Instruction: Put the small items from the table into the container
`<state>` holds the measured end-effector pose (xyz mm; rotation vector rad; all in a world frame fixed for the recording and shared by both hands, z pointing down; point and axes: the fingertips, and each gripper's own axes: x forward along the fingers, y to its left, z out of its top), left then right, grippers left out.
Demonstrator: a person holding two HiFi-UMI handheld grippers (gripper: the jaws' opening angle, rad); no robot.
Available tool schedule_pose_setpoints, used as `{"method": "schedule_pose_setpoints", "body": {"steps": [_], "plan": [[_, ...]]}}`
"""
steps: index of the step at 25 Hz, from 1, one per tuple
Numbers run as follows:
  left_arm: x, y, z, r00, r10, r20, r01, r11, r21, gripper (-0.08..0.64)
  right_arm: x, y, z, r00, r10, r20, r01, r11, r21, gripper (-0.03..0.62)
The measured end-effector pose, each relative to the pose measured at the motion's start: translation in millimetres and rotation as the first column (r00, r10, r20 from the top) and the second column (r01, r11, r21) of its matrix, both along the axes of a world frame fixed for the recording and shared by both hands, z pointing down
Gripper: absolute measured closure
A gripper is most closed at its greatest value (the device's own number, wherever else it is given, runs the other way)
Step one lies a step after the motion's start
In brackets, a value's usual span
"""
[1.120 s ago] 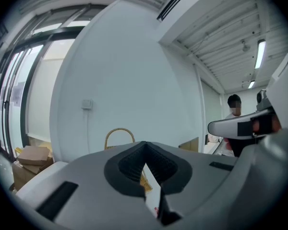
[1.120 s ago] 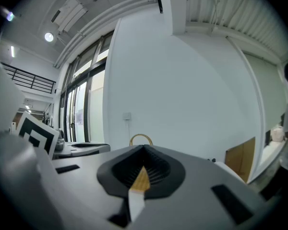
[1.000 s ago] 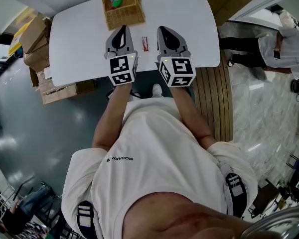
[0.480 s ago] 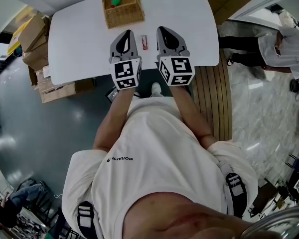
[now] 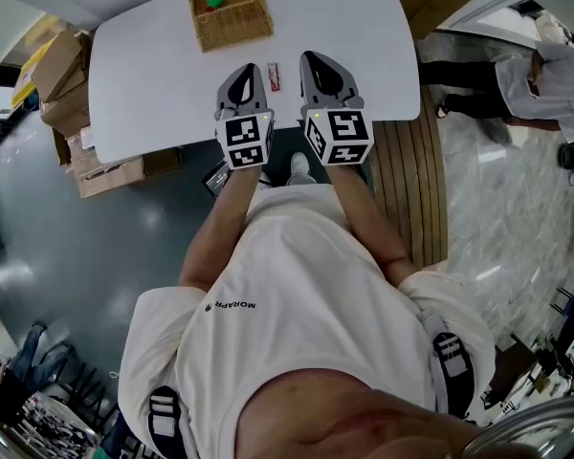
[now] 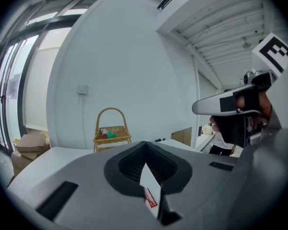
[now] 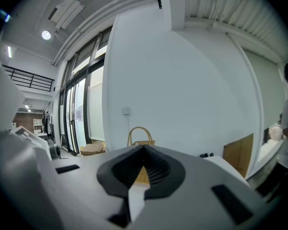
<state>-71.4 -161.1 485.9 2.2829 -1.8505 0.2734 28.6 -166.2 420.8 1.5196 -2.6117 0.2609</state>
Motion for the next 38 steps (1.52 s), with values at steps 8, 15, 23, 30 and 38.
{"method": "schedule_pose_setpoints", "body": {"steps": [8, 15, 23, 30, 38], "plan": [[8, -7, 63, 1.000, 0.009, 0.010, -0.008, 0.993, -0.120, 0.557, 8, -1, 13, 1.000, 0.016, -0.005, -0.016, 1.000, -0.025, 0.580], [18, -12, 114, 0.999, 0.036, 0.016, -0.032, 0.974, -0.226, 0.556, 14, -3, 20, 1.000, 0.027, -0.012, -0.028, 0.999, -0.040, 0.580], [28, -18, 167, 0.996, 0.083, 0.034, -0.067, 0.941, -0.332, 0.522, 19, -8, 26, 0.999, 0.037, -0.015, -0.038, 0.998, -0.054, 0.580], [40, -25, 199, 0.994, 0.105, 0.037, -0.082, 0.916, -0.392, 0.497, 25, -12, 33, 0.999, 0.053, -0.007, -0.053, 0.996, -0.072, 0.580], [47, -26, 225, 0.991, 0.116, 0.061, -0.076, 0.887, -0.456, 0.463, 24, -13, 38, 0.998, 0.057, -0.014, -0.058, 0.995, -0.083, 0.580]]}}
